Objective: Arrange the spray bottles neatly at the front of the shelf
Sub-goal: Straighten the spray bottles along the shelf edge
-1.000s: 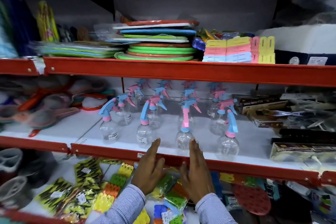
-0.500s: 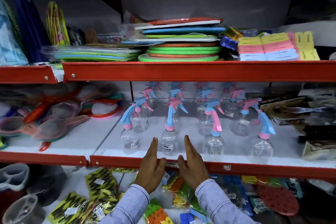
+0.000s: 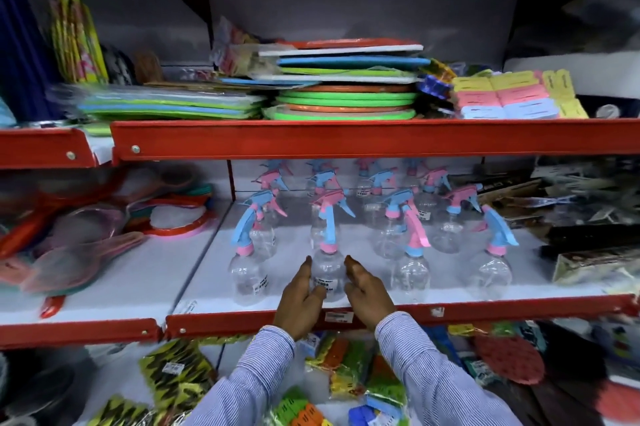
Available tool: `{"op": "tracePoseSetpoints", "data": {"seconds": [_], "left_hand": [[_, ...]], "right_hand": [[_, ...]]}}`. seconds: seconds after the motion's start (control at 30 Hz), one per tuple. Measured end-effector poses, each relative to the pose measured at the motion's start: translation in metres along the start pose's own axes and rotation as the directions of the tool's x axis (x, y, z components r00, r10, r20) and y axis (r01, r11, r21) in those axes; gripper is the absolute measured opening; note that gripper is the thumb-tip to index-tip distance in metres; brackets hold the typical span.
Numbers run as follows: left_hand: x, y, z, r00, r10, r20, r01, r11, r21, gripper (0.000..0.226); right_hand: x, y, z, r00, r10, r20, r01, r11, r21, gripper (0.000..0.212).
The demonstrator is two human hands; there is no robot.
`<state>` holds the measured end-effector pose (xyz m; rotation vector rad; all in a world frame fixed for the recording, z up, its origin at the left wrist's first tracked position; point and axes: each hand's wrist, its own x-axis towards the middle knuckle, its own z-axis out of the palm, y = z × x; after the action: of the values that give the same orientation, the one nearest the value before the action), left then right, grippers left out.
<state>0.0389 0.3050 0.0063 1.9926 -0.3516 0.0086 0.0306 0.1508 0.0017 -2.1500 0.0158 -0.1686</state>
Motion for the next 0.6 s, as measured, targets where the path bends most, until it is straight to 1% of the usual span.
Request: {"op": "tracePoseSetpoints", "data": {"seconds": [0.17, 0.23, 0.43, 0.5, 0.6], "left_hand": [[-0.009, -0.001, -0.003, 0.998, 0.069, 0.007, -0.069, 0.998, 0.011, 0.055], [-0.014, 0.0, -0.001, 0.996, 0.087, -0.01, -0.087, 0.996, 0.021, 0.054], [-0.025, 0.001, 0.001, 0.997, 0.075, -0.022, -0.073, 0.993, 0.089, 0.057], [-0.031, -0.001, 0.0, 0.994, 0.109, -0.026, -0.104, 0.983, 0.155, 0.061], [-0.046, -0.01, -0.004, 0.976, 0.213, -0.051, -0.189, 0.938, 0.289, 0.065]], "right_hand": [[-0.007, -0.001, 0.002, 1.0, -0.021, 0.0, 0.021, 1.0, 0.01, 0.056], [-0.01, 0.0, 0.002, 0.999, -0.035, 0.006, 0.035, 0.999, 0.009, 0.056], [-0.019, 0.004, 0.004, 1.0, -0.029, -0.009, 0.029, 0.999, -0.013, 0.06], [-0.025, 0.006, 0.006, 0.996, -0.084, -0.031, 0.082, 0.994, -0.076, 0.065], [-0.04, 0.01, 0.012, 0.97, -0.229, -0.081, 0.207, 0.954, -0.215, 0.073]]}}
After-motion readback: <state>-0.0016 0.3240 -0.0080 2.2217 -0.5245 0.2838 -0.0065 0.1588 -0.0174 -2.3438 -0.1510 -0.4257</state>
